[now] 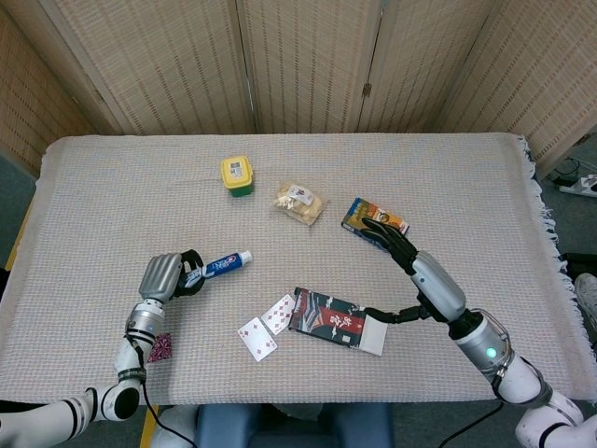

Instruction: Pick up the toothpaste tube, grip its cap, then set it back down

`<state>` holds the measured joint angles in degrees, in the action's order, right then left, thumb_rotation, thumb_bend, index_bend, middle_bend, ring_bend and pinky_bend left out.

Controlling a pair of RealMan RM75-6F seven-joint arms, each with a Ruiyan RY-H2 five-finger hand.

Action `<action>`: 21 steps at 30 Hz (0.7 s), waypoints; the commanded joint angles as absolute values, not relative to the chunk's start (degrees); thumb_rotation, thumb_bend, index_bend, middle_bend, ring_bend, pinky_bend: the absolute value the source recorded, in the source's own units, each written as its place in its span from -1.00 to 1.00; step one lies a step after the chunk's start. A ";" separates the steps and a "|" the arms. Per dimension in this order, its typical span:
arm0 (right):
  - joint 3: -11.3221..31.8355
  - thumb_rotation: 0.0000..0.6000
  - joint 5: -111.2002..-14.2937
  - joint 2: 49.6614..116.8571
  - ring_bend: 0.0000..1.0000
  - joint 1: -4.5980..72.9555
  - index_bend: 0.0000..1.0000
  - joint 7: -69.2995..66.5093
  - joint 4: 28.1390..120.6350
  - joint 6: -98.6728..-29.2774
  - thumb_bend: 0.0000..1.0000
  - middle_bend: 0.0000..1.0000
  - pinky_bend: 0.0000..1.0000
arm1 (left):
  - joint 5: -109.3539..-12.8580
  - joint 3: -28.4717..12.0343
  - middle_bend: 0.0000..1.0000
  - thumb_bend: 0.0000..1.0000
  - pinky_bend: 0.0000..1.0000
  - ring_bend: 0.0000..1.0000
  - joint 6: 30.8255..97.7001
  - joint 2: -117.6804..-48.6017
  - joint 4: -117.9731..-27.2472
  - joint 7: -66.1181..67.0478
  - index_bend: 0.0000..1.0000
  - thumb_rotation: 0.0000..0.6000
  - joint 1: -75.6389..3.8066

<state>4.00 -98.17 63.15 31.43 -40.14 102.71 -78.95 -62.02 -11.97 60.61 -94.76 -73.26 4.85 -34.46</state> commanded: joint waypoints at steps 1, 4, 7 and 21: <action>3.23 0.92 -98.41 63.15 -1.00 30.05 -1.00 -38.86 101.73 -80.10 -0.46 -1.00 -1.00 | -59.59 -12.38 0.32 0.46 -0.06 0.00 59.38 -95.16 -73.33 7.37 0.16 1.00 -34.36; 2.47 0.92 -98.12 62.99 -1.00 28.74 -1.00 -37.50 100.62 -80.63 -0.46 -1.00 -1.00 | -58.65 -12.28 -0.03 0.24 -0.22 -0.31 58.34 -94.75 -74.02 8.08 -0.26 1.00 -34.28; 1.53 0.92 -97.57 62.27 -1.00 27.37 -1.00 -35.71 99.78 -80.65 -0.46 -1.00 -1.00 | -58.84 -12.37 -0.27 0.12 -0.43 -0.53 58.67 -94.10 -74.96 7.90 -0.56 1.00 -33.91; -2.93 1.00 -90.71 57.74 -1.00 17.65 -1.00 -17.12 97.93 -81.16 -0.46 -1.00 -1.00 | -70.68 -9.77 -0.41 0.07 -0.64 -0.62 73.30 -79.35 -88.43 3.52 -0.54 1.00 -24.56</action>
<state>-2.04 -92.28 58.41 19.78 -19.67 98.40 -80.47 -67.55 -10.98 69.44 -82.12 -85.73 4.37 -27.39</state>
